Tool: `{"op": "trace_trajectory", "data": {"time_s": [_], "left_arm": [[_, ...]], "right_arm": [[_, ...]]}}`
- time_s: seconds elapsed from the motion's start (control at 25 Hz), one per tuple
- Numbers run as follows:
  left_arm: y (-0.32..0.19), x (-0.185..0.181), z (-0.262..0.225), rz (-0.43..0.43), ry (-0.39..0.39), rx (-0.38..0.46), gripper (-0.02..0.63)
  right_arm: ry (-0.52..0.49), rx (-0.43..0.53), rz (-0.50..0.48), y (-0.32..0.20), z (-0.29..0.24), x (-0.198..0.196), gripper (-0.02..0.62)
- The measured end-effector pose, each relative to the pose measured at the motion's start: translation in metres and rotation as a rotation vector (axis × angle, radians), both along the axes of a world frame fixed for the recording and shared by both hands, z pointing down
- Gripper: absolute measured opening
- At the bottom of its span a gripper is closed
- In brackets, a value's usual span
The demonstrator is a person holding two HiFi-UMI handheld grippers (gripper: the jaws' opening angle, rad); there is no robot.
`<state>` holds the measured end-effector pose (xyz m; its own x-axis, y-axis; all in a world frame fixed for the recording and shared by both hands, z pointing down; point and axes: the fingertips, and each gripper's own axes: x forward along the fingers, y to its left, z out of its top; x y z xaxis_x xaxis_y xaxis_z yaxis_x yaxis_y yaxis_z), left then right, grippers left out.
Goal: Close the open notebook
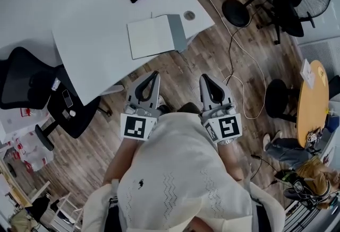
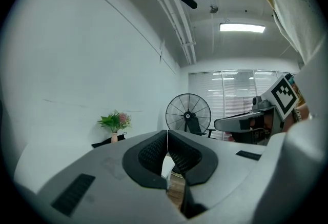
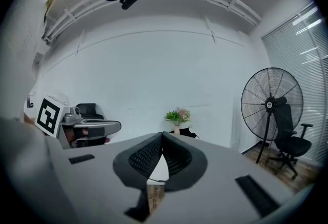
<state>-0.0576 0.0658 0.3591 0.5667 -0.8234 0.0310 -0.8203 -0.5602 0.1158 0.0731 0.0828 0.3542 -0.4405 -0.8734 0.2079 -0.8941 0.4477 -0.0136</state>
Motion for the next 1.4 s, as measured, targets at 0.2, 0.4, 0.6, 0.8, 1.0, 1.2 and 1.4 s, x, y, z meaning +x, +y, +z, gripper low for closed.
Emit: {"op": "trace_trajectory", "data": {"time_s": [0.2,0.4,0.6,0.8,1.0,1.2,1.4], "left_arm": [[-0.005,0.003,0.005,0.014,0.002,-0.008,0.012],[-0.011,0.013,0.005,0.019,-0.005,-0.006,0.012],[-0.022,0.016,0.007,-0.027,-0.021,-0.013,0.012],[-0.041,0.024,0.01,-0.074,-0.041,-0.027,0.014],[-0.058,0.034,0.012,-0.129,-0.046,-0.043,0.014],[-0.075,0.045,0.013,-0.172,-0.056,-0.054,0.014],[-0.089,0.054,0.018,-0.219,-0.07,-0.075,0.014]], "right_arm": [[0.008,-0.002,0.013,-0.005,0.0,0.003,0.002],[0.006,-0.021,0.011,-0.011,0.005,0.011,0.002],[0.002,-0.031,-0.031,-0.031,0.009,0.018,0.002],[-0.01,-0.021,-0.1,-0.064,0.006,0.02,0.002],[-0.024,-0.029,-0.159,-0.089,0.006,0.027,0.002],[-0.03,-0.031,-0.21,-0.114,0.007,0.036,0.002],[-0.041,-0.028,-0.261,-0.134,0.006,0.043,0.002]]}}
